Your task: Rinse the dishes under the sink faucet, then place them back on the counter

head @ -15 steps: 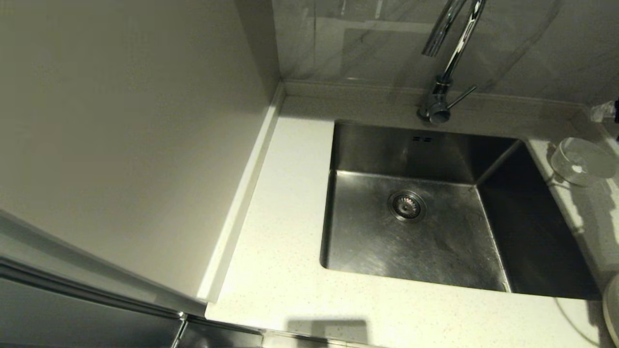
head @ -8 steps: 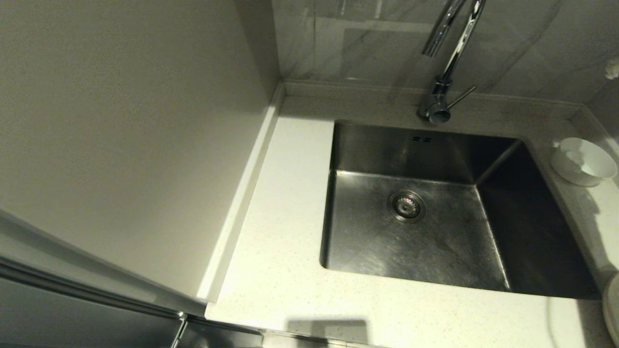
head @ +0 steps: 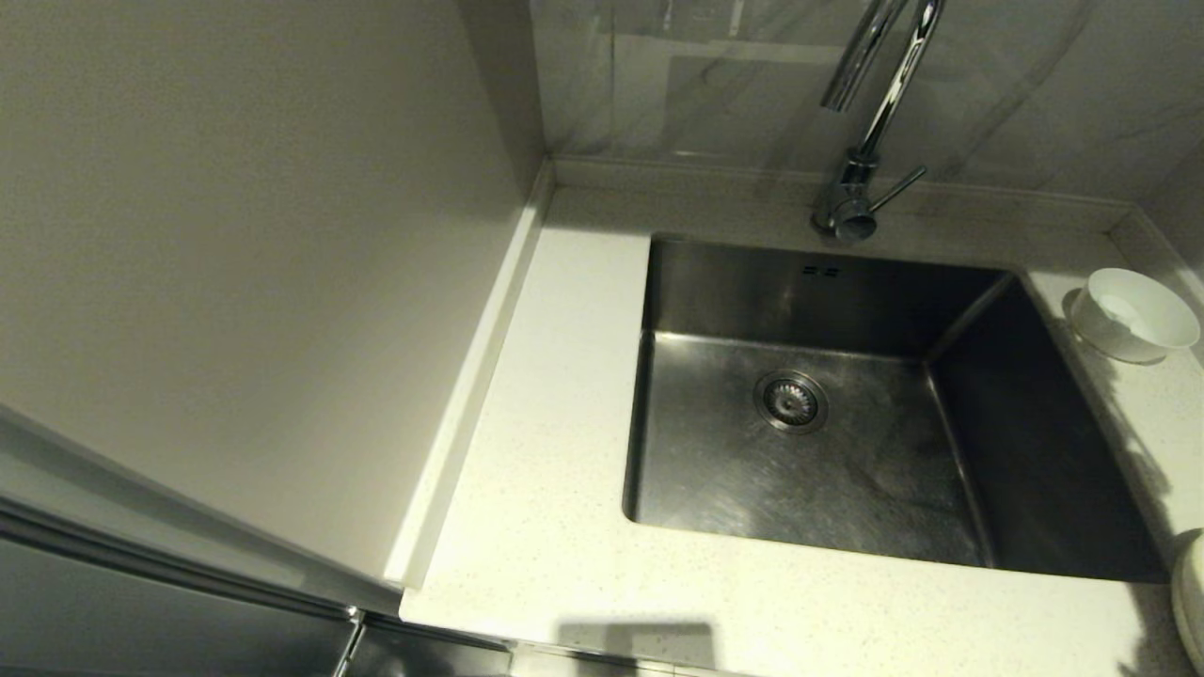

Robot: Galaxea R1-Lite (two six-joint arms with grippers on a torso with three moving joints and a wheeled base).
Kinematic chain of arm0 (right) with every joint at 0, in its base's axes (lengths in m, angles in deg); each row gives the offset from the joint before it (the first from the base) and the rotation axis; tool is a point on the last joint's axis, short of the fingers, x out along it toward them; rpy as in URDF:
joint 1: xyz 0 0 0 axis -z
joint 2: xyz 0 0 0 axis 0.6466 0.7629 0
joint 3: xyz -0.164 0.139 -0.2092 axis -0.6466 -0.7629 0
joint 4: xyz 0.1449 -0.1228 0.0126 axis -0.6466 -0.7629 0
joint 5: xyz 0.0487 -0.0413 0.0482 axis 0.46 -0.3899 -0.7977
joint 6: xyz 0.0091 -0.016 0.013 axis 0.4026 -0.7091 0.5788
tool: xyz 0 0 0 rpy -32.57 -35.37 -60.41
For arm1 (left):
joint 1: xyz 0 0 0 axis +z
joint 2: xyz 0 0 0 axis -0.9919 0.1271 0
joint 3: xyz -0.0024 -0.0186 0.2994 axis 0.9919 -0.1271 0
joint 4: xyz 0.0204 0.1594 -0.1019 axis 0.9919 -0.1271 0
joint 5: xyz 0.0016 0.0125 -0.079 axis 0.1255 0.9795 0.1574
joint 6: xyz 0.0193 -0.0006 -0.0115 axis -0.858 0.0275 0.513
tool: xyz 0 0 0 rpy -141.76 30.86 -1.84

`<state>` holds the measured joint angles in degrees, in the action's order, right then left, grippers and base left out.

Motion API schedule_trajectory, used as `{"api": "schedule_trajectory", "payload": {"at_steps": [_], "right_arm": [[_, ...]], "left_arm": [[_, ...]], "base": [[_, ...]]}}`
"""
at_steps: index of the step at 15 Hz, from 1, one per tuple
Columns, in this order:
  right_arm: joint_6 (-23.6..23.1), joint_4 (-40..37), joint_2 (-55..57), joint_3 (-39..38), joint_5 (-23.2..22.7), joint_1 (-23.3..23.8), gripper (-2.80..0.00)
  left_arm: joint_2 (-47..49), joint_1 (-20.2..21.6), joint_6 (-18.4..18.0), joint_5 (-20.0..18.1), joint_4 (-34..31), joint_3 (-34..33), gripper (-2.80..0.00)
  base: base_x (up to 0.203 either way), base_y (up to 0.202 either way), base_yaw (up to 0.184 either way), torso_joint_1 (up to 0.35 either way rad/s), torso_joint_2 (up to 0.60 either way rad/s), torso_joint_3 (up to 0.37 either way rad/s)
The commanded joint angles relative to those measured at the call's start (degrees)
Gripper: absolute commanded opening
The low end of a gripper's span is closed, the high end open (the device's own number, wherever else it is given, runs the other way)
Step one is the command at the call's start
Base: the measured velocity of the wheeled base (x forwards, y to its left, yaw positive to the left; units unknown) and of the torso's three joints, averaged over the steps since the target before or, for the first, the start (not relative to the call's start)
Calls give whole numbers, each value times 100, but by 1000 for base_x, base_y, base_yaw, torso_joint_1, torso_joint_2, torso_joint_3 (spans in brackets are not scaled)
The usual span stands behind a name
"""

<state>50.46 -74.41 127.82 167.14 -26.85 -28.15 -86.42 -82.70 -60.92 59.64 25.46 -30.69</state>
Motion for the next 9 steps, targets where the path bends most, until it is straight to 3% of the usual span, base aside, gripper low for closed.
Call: {"api": "schedule_trajectory", "payload": {"at_steps": [1,5,9], "right_arm": [[71,-7,-1266,-1199,-19,-50,-280],[-97,30,-3565,-4129,-20,-131,-280],[-423,106,-5680,-6298,70,-569,-280]], "left_arm": [[-21,0,0,3,2,0,-280],[-18,0,0,3,2,0,-280],[-18,0,0,3,2,0,-280]], "base": [[0,0,0,0,0,0],[0,0,0,0,0,0],[0,0,0,0,0,0]]}}
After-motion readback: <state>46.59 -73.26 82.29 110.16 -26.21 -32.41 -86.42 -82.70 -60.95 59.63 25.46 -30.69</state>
